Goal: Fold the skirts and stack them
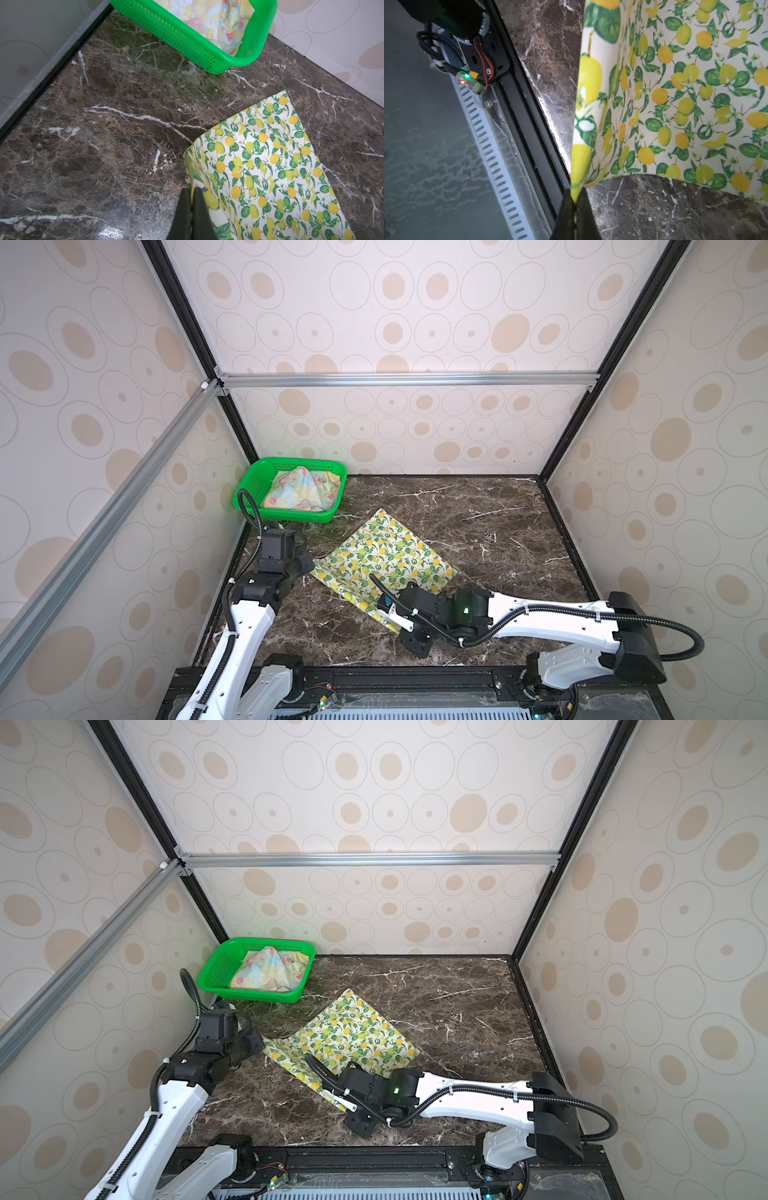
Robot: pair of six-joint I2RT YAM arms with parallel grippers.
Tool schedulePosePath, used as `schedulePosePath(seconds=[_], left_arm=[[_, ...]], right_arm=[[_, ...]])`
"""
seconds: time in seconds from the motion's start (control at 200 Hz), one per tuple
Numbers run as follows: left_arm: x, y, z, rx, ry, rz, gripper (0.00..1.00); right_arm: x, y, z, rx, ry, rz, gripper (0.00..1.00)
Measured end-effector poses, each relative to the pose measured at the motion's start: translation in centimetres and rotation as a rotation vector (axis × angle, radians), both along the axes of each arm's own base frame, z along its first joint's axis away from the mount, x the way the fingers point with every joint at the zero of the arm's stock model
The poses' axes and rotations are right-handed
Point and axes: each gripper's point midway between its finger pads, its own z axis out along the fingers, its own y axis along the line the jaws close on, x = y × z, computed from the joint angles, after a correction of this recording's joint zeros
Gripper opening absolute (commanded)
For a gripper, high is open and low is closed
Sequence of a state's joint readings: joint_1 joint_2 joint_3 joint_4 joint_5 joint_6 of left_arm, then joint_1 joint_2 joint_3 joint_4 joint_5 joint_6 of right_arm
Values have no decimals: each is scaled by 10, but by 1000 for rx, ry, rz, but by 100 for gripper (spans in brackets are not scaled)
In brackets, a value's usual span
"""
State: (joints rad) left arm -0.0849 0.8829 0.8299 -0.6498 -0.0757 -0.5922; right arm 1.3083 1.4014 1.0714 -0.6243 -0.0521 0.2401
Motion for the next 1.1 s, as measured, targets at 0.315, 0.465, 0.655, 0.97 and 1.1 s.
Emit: schedulePosePath(seconds=[0.315,0.465,0.655,0.97,1.1], left_arm=[[-4,9,43,60,-34,10,0],[-8,11,45,72,-27,16,0],[-1,5,44,45,-32,-7,0],[51,-26,26,-49,-37,-89,0],[70,-51,12,-57,-25,-146,0]], right_arm=[[-14,19,20,114,63,32,0],[-22,27,29,151,83,58,0],[-25,30,31,167,103,50,0],[15,17,25,176,156,-108,0],[31,6,17,167,176,-171,0]])
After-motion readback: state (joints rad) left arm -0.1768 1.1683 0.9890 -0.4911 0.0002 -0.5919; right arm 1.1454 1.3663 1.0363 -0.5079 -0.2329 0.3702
